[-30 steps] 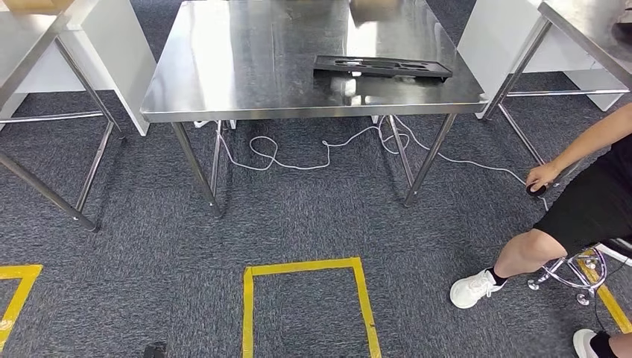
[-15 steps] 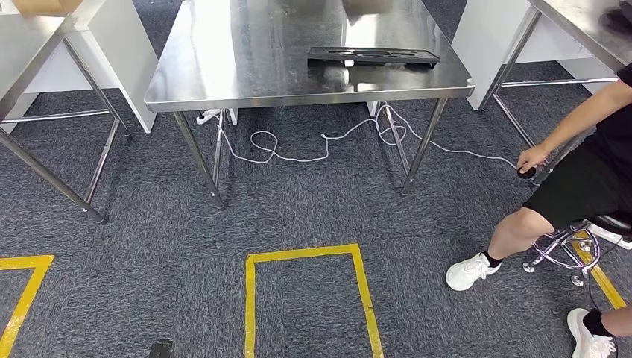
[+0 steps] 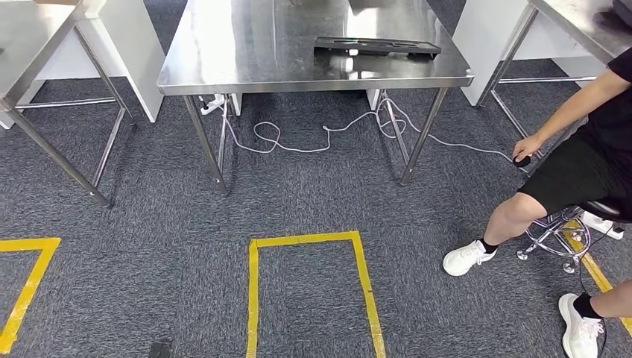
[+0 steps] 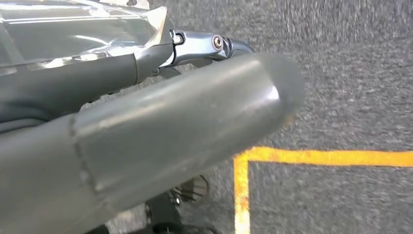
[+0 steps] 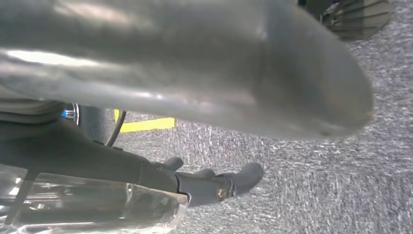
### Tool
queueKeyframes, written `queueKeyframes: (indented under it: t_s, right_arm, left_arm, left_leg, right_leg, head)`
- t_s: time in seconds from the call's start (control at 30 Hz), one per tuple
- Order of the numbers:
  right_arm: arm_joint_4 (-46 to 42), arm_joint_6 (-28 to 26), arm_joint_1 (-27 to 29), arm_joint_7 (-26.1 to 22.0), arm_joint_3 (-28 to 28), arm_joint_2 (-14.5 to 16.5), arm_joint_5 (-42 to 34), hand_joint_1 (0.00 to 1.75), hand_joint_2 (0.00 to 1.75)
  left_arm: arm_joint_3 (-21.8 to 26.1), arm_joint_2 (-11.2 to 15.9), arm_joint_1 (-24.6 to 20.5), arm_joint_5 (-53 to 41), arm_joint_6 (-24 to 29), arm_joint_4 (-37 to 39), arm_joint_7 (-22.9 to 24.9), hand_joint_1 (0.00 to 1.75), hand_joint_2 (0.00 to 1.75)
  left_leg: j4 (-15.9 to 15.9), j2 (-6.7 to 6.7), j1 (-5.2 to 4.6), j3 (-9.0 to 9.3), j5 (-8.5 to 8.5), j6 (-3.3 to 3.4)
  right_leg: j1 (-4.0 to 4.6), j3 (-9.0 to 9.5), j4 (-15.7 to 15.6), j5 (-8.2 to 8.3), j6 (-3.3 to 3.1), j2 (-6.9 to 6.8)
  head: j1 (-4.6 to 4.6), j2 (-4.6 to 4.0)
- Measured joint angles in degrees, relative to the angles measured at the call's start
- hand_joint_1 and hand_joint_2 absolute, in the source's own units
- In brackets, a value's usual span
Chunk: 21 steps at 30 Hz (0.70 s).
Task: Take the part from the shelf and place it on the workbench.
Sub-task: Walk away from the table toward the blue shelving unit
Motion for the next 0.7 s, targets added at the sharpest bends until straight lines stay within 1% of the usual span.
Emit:
queueKeyframes:
  t_s: [0.03,0.07,0.1,0.13,0.17,0.2,0.23,0.27,0.3,0.33,0.37,0.4,0.43,0.47,0.5,0.53,0.57,0.6,0.63,0.67,0.7]
  right_arm:
    - [0.0,0.0,0.1,0.0,0.0,0.0,0.0,0.00,0.00]
    - [0.0,0.0,0.1,-0.1,0.0,-0.1,0.1,0.00,0.00]
    - [0.0,0.0,0.1,-0.1,0.0,0.0,0.2,0.00,0.00]
    - [0.0,0.0,0.1,-0.1,0.0,0.0,0.2,0.00,0.00]
    - [0.0,0.0,0.1,-0.1,0.0,-0.1,0.2,0.00,0.00]
    - [0.0,0.0,0.1,-0.1,0.0,-0.1,0.2,0.00,0.00]
    - [0.0,0.0,0.1,-0.1,0.0,-0.1,0.3,0.00,0.00]
    - [0.0,0.0,0.0,-0.1,0.0,-0.1,0.3,0.00,0.00]
    - [0.0,0.0,-0.1,-0.1,0.0,-0.1,0.3,0.00,0.00]
    - [0.0,0.0,-0.1,-0.1,0.0,-0.1,0.3,0.00,0.00]
    - [0.0,0.0,-0.2,-0.1,0.0,-0.1,0.3,0.00,0.00]
    - [0.0,0.0,-0.2,-0.1,0.0,-0.1,0.3,0.00,0.00]
    - [0.1,0.0,-0.1,-0.1,0.0,-0.1,0.3,0.00,0.00]
    - [0.1,0.0,-0.1,-0.1,0.0,0.0,0.3,0.00,0.00]
    - [0.1,0.0,-0.1,-0.1,0.0,0.0,0.3,0.00,0.00]
    - [0.2,0.0,-0.1,-0.1,0.0,-0.1,0.3,0.00,0.00]
    - [0.2,0.0,-0.1,-0.1,0.0,-0.1,0.3,0.00,0.00]
    - [0.2,0.0,0.0,-0.1,0.0,0.0,0.3,0.00,0.00]
    - [0.2,0.0,0.0,-0.1,0.0,0.0,0.3,0.00,0.00]
    - [0.2,0.0,0.0,-0.1,0.0,0.0,0.4,0.00,0.00]
    - [0.2,0.0,0.0,-0.1,0.1,0.0,0.4,0.00,0.00]
  left_arm:
    - [-0.1,0.0,0.0,0.1,0.0,0.0,-0.1,0.00,0.00]
    - [-0.1,0.0,-0.1,0.2,0.0,0.0,-0.1,0.00,0.00]
    - [-0.2,0.0,-0.1,0.3,0.0,0.0,-0.1,0.00,0.00]
    - [-0.2,0.0,-0.1,0.3,0.0,0.0,-0.1,0.00,0.00]
    - [-0.2,0.0,0.0,0.3,0.1,0.0,-0.1,0.00,0.00]
    - [-0.2,0.0,0.0,0.4,0.1,0.0,-0.1,0.00,0.00]
    - [-0.2,0.0,0.0,0.4,0.1,0.0,-0.1,0.00,0.00]
    - [-0.2,0.0,0.0,0.4,0.1,0.0,-0.1,0.00,0.00]
    - [-0.2,0.0,0.0,0.4,0.1,0.0,-0.2,0.00,0.00]
    - [-0.2,0.0,0.0,0.4,0.1,0.0,-0.2,0.00,0.00]
    - [-0.2,0.0,-0.1,0.4,0.1,-0.1,-0.2,0.00,0.00]
    - [-0.2,0.0,-0.1,0.4,0.1,-0.1,-0.2,0.00,0.00]
    - [-0.2,0.0,0.0,0.4,0.1,-0.1,-0.2,0.00,0.00]
    - [-0.2,0.0,0.1,0.4,0.1,0.0,-0.2,0.00,0.00]
    - [-0.2,0.0,0.1,0.4,0.1,0.0,-0.2,0.00,0.00]
    - [-0.2,0.0,0.2,0.4,0.1,0.0,-0.2,0.00,0.00]
    - [-0.2,0.0,0.2,0.4,0.1,0.0,-0.2,0.00,0.00]
    - [-0.2,0.0,0.3,0.4,0.1,0.0,-0.2,0.00,0.00]
    - [-0.2,0.0,0.3,0.4,0.1,0.0,-0.2,0.00,0.00]
    - [-0.2,0.0,0.3,0.4,0.1,0.0,-0.2,0.00,0.00]
    - [-0.2,0.0,0.3,0.4,0.2,0.0,-0.2,0.00,0.00]
  left_leg:
    - [-0.2,0.11,0.07,-0.78,0.80,0.43]
    - [-0.3,0.19,-0.02,-1.55,1.50,0.68]
    - [-0.2,0.25,-0.05,-2.39,2.18,0.81]
    - [-0.2,0.34,-0.08,-3.27,2.85,0.73]
    - [-0.1,0.42,-0.10,-4.13,3.50,0.62]
    - [-0.1,0.50,-0.07,-4.88,4.16,0.44]
    - [-0.1,0.54,-0.03,-5.57,4.82,0.20]
    - [0.0,0.54,-0.03,-6.12,5.45,-0.11]
    - [0.1,0.53,-0.10,-6.59,6.05,-0.48]
    - [0.1,0.53,-0.19,-6.89,6.64,-0.87]
    - [0.1,0.54,-0.29,-7.03,7.16,-1.23]
    - [0.1,0.55,-0.31,-7.09,7.65,-1.58]
    - [-0.1,0.54,-0.20,-7.09,8.11,-1.93]
    - [0.2,0.48,-0.03,-7.33,7.79,-2.22]
    - [1.1,0.43,0.14,-7.76,6.28,-2.47]
    - [3.2,0.34,0.28,-8.45,3.74,-2.68]
    - [6.3,0.25,0.36,-9.31,0.43,-2.84]
    - [10.2,0.17,0.37,-10.15,-2.60,-3.00]
    - [13.7,0.10,0.38,-10.70,-4.40,-3.16]
    - [16.1,0.06,0.39,-10.65,-4.88,-3.26]
    - [16.6,0.05,0.39,-9.69,-4.17,-3.27]
  right_leg:
    - [-0.04,-0.98,2.4,-2.16,-0.32,0.07]
    - [-0.30,-2.01,5.7,-4.94,-0.75,0.13]
    - [-0.40,-2.91,9.4,-7.38,-0.92,0.15]
    - [-0.53,-3.36,12.6,-8.89,-0.70,0.16]
    - [-0.66,-3.02,14.4,-9.16,-0.13,0.16]
    - [-0.76,-1.64,14.2,-8.38,0.63,0.16]
    - [-0.90,0.83,11.8,-7.15,1.32,0.16]
    - [-1.08,4.13,7.7,-6.21,1.73,0.16]
    - [-1.03,7.63,2.9,-5.96,1.76,0.23]
    - [-0.91,9.98,-0.8,-6.12,1.47,0.35]
    - [-0.71,11.33,-3.2,-6.49,1.09,0.48]
    - [-0.39,11.60,-4.1,-6.66,0.68,0.58]
    - [-0.47,11.02,-3.9,-6.36,0.17,0.58]
    - [-0.68,10.67,-3.8,-5.97,-0.38,0.43]
    - [-0.90,10.16,-3.8,-5.41,-1.21,0.27]
    - [-1.09,9.53,-3.8,-4.76,-2.00,0.09]
    - [-1.02,8.83,-3.8,-4.11,-2.59,-0.08]
    - [-0.80,8.09,-3.7,-3.44,-3.01,-0.17]
    - [-0.60,7.38,-3.7,-2.82,-3.12,-0.24]
    - [-0.44,6.65,-3.5,-2.22,-3.08,-0.27]
    - [-0.34,5.92,-3.3,-1.70,-2.95,-0.27]
  head:
    - [0.16,0.00]
    - [0.31,0.00]
    - [0.51,0.00]
    - [0.60,0.00]
    - [0.63,0.00]
    - [0.68,0.00]
    - [0.69,0.00]
    - [0.70,0.00]
    - [0.75,0.00]
    - [0.68,0.00]
    - [0.58,0.00]
    - [0.44,0.00]
    - [0.24,0.00]
    - [0.13,0.00]
    - [0.02,0.00]
    - [-0.12,0.00]
    - [-0.22,0.00]
    - [-0.28,0.00]
    - [-0.33,0.00]
    - [-0.32,0.00]
    - [-0.35,0.00]
